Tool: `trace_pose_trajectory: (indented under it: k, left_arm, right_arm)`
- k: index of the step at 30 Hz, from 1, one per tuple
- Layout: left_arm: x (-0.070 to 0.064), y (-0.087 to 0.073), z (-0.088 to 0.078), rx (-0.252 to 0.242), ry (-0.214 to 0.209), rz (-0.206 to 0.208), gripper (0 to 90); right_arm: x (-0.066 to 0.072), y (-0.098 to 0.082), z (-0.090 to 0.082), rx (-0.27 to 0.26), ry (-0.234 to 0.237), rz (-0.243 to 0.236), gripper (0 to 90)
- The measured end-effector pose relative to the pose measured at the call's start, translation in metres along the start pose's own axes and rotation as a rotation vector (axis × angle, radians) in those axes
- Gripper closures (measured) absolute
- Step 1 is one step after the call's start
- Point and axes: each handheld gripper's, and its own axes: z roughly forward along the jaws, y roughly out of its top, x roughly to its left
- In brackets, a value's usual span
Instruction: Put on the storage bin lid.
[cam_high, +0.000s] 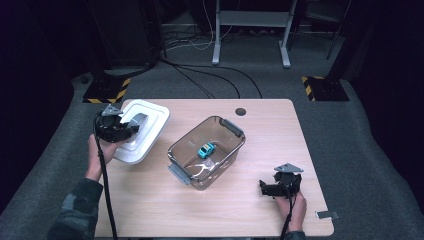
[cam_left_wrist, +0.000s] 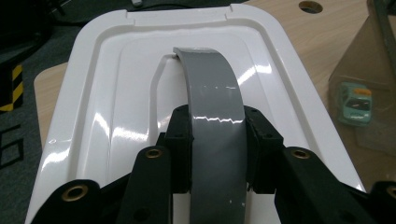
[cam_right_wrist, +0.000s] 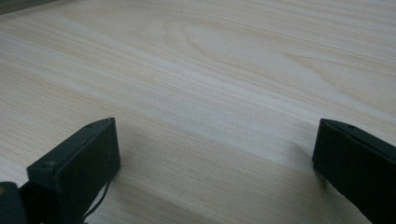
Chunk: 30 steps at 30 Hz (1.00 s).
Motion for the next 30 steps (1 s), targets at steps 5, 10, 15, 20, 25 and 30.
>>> trace_pose_trajectory:
  k: [5, 10, 15, 20, 25, 30]
  left_arm:
    - [-0.004, 0.008, -0.003, -0.002, -0.011, 0.015, 67.0]
    - [-0.007, 0.015, -0.007, -0.012, -0.019, 0.024, 67.0]
    - [-0.01, 0.022, -0.01, -0.017, -0.031, 0.033, 67.0]
    - [-0.015, 0.028, -0.013, -0.019, -0.042, 0.041, 67.0]
    - [-0.019, 0.033, -0.015, -0.028, -0.061, 0.038, 67.0]
    - [-0.027, 0.039, -0.016, -0.036, -0.08, 0.051, 67.0]
  right_arm:
    - [0.0, 0.0, 0.0, 0.001, 0.0, 0.001, 0.0]
    - [0.0, 0.0, 0.0, -0.001, 0.0, 0.0, 0.0]
    - [0.0, 0.0, 0.0, 0.0, 0.0, 0.0, 0.0]
    - [0.0, 0.0, 0.0, 0.0, -0.001, 0.0, 0.0]
    - [0.0, 0.0, 0.0, 0.0, 0.0, 0.001, 0.0]
    - [0.0, 0.0, 0.0, 0.001, 0.0, 0.0, 0.0]
